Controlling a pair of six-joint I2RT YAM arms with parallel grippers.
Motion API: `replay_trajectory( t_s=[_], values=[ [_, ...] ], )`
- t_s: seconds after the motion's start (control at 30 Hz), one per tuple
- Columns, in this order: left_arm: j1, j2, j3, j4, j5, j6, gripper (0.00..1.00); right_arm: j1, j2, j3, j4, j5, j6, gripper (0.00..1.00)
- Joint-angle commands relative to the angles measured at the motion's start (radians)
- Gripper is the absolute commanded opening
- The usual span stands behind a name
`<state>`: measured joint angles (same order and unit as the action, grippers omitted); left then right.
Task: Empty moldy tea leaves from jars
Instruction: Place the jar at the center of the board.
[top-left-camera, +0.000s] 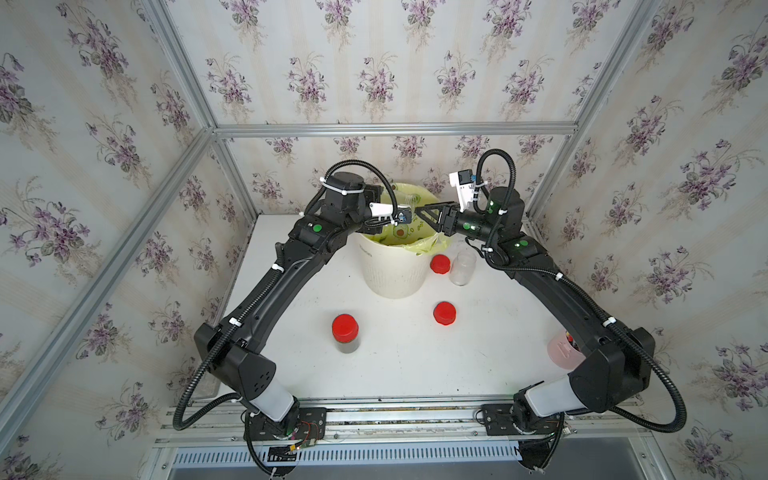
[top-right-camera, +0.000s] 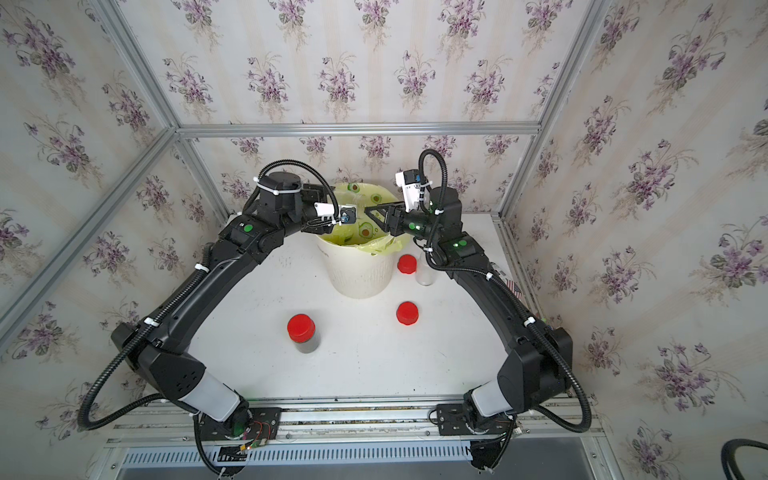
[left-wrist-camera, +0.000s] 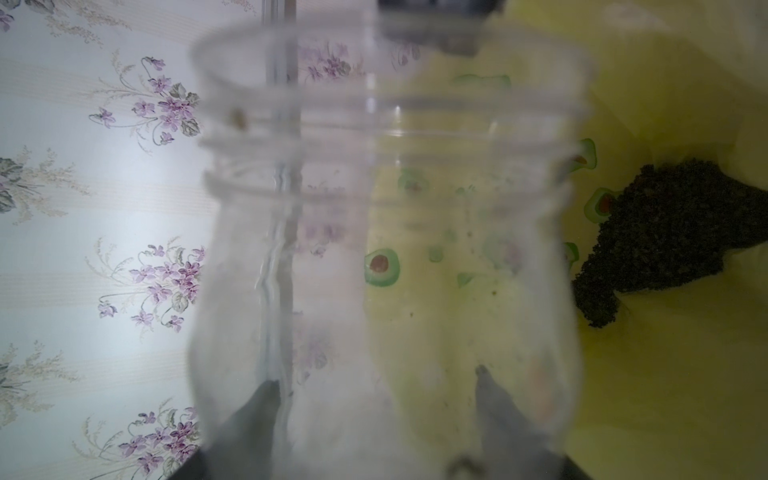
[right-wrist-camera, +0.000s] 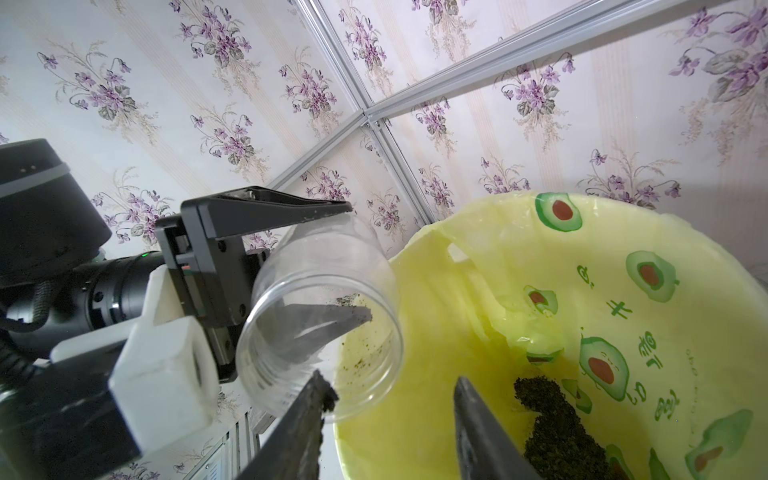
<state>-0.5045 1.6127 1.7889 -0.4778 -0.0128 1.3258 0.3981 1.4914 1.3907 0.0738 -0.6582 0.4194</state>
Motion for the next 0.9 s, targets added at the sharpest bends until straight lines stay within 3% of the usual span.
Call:
replay_trajectory(
  t_s=[0.0,0.5,0.87],
  values=[
    [0.001,-0.007,0.004,0.038,0.025,-0.003,0.73,0.0,0.015,0.013,0.059,-0.05,0.007,0.48],
    [-0.002,0.001,0.009,0.038,0.039,0.0,0.73,0.001,0.111,0.074,0.098,-0.108,0.051,0.37],
    [-0.004,0.01,0.011,0.038,0.045,0.003,0.74,0.005,0.131,0.084,0.121,-0.138,0.08,0.21]
  ],
)
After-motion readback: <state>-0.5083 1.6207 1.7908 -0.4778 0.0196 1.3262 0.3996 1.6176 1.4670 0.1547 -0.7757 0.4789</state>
